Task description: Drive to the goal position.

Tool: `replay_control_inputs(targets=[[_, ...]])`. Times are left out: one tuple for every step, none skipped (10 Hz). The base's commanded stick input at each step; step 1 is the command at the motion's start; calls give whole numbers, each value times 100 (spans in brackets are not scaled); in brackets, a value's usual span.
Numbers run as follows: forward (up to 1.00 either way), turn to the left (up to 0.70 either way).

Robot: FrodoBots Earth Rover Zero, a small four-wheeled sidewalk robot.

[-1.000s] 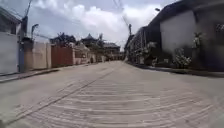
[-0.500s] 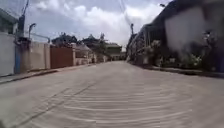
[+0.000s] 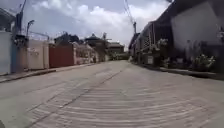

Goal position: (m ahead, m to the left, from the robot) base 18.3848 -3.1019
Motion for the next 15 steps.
replay_control_inputs(targets=[[100, -22], [100, -39], [100, -40], [100, -40], [100, -40], [100, -35], [100, -18], [100, 0], [100, 0], [100, 0], [100, 0], [100, 0], [100, 0], [100, 0], [100, 0]])
